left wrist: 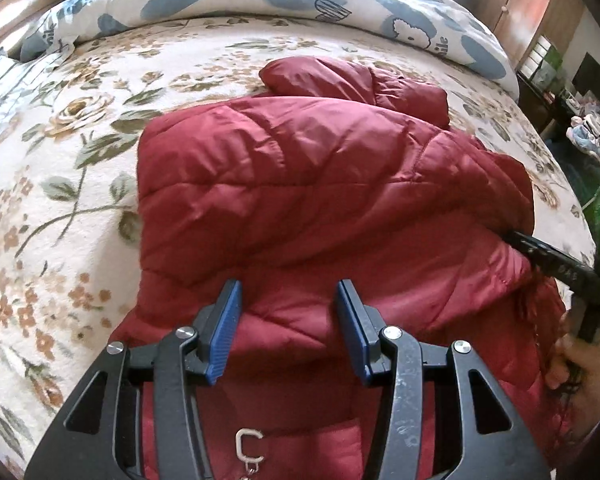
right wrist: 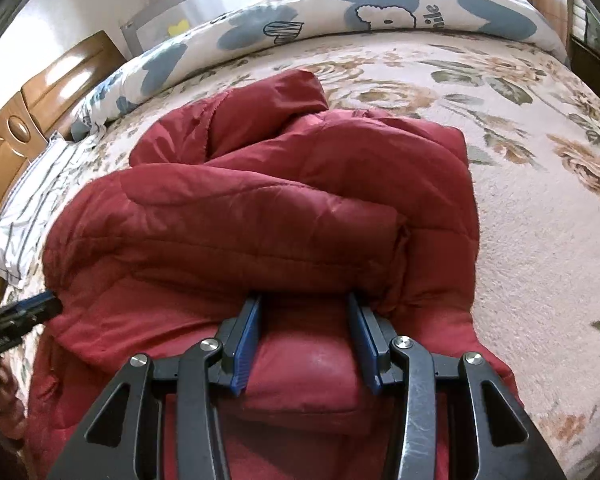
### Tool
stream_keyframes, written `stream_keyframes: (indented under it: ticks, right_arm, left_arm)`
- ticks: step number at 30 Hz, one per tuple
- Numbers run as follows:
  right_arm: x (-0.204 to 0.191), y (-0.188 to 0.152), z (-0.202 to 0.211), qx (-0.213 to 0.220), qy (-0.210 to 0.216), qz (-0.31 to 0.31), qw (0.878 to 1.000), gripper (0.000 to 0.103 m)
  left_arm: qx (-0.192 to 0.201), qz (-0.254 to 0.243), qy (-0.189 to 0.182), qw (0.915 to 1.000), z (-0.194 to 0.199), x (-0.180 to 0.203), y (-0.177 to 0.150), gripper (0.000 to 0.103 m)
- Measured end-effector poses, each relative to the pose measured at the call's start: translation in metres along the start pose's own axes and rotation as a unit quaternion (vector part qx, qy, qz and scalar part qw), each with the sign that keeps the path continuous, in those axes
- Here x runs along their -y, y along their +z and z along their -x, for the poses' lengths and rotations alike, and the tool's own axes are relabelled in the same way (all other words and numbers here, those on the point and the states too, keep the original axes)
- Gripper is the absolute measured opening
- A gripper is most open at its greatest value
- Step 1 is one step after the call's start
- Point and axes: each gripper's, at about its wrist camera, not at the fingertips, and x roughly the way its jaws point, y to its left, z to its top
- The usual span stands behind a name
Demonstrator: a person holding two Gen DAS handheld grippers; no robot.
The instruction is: Fold large clothes
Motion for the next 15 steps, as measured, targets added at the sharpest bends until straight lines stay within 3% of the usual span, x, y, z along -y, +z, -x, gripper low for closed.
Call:
stream_keyframes:
  ticks: [5,15]
  right_arm:
    - [0.003,-0.007,0.040,0.020,0.010,-0.008,1.000,0.046]
    - [0.012,-0.041,0.084,0.011,0.027,-0.009,1.000,0.047]
  left_arm:
    - [0.007,0.008,-0.006,0.9999,0.015,-0.005,-0.008,0.047]
    - [0.005,0.022,-0.011,0.9997,0.043,-0.012,-0.048,0.047]
